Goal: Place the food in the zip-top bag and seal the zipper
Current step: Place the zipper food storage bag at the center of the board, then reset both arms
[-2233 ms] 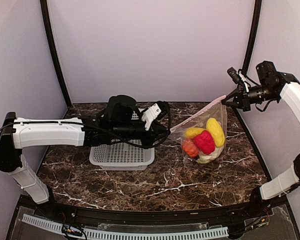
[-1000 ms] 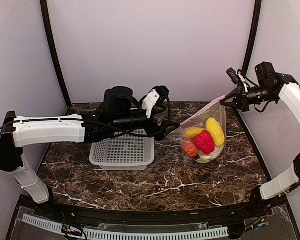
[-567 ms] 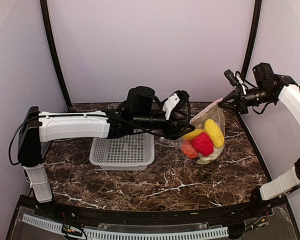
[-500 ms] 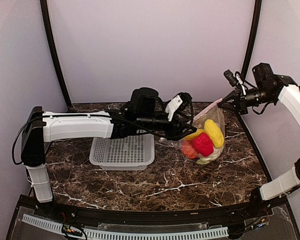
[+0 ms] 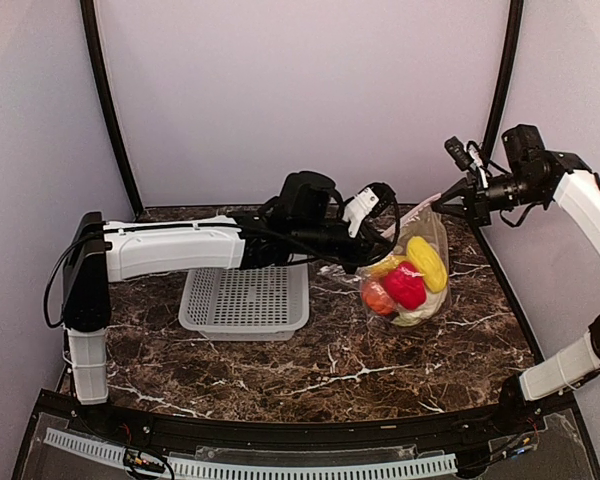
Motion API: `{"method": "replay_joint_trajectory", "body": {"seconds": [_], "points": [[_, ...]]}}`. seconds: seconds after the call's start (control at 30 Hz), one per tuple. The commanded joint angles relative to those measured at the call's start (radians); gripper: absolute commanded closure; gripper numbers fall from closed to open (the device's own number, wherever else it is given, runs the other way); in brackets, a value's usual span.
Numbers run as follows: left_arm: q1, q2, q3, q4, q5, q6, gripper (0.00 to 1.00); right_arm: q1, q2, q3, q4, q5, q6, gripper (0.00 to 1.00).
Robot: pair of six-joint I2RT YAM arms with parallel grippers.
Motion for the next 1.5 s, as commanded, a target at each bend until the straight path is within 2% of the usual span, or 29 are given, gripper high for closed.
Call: {"method": "replay_joint_trajectory", "body": {"seconds": [0.0,0.17,0.27,0.4,0.5,0.53,0.57,0.6,0.63,0.7,0.73,0.77,0.83,0.87,0.9,0.97,1.1,1.23,1.33,1.47], "points": [[0.016,0.044,0.084,-0.022,-0.092,0.041,0.96,0.007,0.043,0.052,0.160,-0.036,0.075,1.00],[0.044,0.101,0.227,-0.001,-0.164,0.060,0.99,0.007,0.117,0.190,0.229,-0.065,0.115,1.00],[0.047,0.113,0.300,0.013,-0.193,0.084,0.99,0.007,0.113,0.212,0.258,-0.096,0.120,1.00],[0.046,0.111,0.355,-0.043,-0.171,0.119,0.99,0.007,0.035,0.115,0.269,-0.110,0.072,1.00],[0.046,0.107,0.345,-0.114,-0.079,0.138,0.96,0.007,-0.067,-0.032,0.264,-0.079,0.013,1.00],[0.046,0.108,0.333,-0.151,-0.046,0.148,0.87,0.007,-0.106,-0.093,0.266,-0.064,0.002,1.00],[0.045,0.107,0.324,-0.173,0.022,0.149,0.82,0.006,-0.152,-0.153,0.268,-0.053,-0.007,0.95],[0.046,0.106,0.307,-0.212,0.084,0.139,0.70,0.005,-0.194,-0.208,0.271,-0.046,-0.014,0.87],[0.045,0.100,0.296,-0.229,0.116,0.128,0.64,0.003,-0.239,-0.258,0.266,-0.039,-0.016,0.79],[0.041,0.073,0.253,-0.269,0.201,0.098,0.39,-0.001,-0.312,-0.305,0.219,-0.021,-0.034,0.65],[0.036,0.056,0.218,-0.290,0.231,0.101,0.14,-0.003,-0.323,-0.297,0.186,-0.010,-0.037,0.59],[0.024,0.009,0.182,-0.309,0.232,0.109,0.04,-0.006,-0.329,-0.275,0.167,0.010,-0.026,0.53],[-0.001,-0.073,0.132,-0.331,0.171,0.145,0.01,-0.014,-0.334,-0.238,0.163,0.023,0.026,0.39],[-0.010,-0.133,0.118,-0.336,0.135,0.164,0.01,-0.015,-0.336,-0.221,0.172,0.023,0.075,0.26],[-0.011,-0.161,0.088,-0.340,0.122,0.167,0.01,-0.016,-0.335,-0.210,0.201,0.028,0.134,0.04],[-0.012,-0.246,0.037,-0.334,0.062,0.165,0.01,-0.018,-0.331,-0.201,0.284,0.053,0.264,0.01],[-0.004,-0.401,-0.088,-0.312,-0.263,0.151,0.01,-0.018,-0.294,-0.200,0.411,0.154,0.398,0.01],[0.050,-0.513,-0.195,-0.341,-0.524,0.117,0.01,-0.018,-0.258,-0.207,0.516,0.343,0.506,0.01],[0.118,-0.584,-0.252,-0.401,-0.593,0.107,0.01,-0.018,-0.266,-0.217,0.586,0.467,0.556,0.01],[0.155,-0.692,-0.390,-0.334,-0.662,0.172,0.01,-0.018,-0.252,-0.231,0.634,0.532,0.584,0.01]]}}
